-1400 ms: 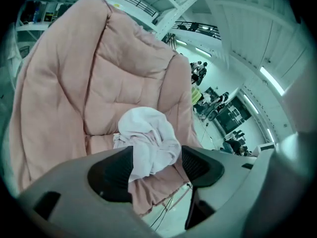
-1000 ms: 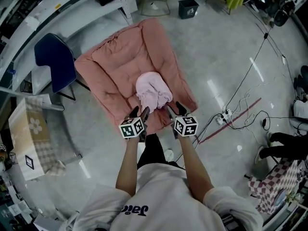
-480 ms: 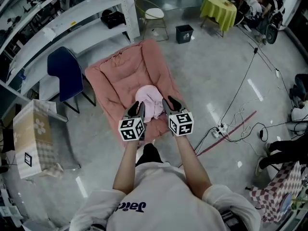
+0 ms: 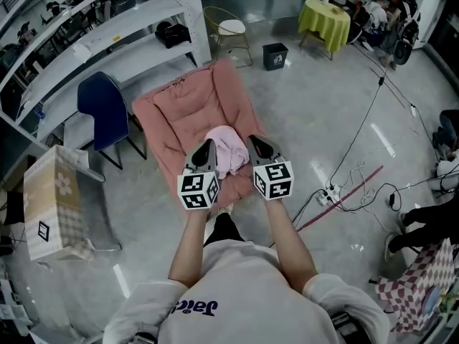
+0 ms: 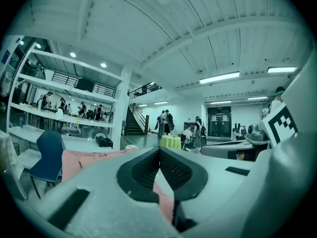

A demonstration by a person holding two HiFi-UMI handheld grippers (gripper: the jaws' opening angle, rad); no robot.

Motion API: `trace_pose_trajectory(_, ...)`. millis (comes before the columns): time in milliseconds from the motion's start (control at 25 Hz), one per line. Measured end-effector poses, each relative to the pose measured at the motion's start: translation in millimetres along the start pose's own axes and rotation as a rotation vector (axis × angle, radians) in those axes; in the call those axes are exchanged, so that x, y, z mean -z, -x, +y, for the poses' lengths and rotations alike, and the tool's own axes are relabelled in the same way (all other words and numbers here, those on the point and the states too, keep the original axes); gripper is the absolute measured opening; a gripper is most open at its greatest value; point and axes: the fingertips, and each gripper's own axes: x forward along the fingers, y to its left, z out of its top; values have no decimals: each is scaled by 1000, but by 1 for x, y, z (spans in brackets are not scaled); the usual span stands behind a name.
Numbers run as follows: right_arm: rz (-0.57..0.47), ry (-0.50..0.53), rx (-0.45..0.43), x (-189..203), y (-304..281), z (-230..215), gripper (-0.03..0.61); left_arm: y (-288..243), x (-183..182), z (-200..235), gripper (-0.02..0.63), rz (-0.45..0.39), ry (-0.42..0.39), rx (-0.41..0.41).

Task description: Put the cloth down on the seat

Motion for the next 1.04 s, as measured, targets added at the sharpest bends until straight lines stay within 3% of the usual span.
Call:
trace_pose_trajectory(480,-113,60,29,-30,33,10,15,24,-8,-24,15,-60,3,42)
trace_pose_trajectory(1040,-87,38,99,-15,41,-25,17,2,7,-38,17,-34,38,72)
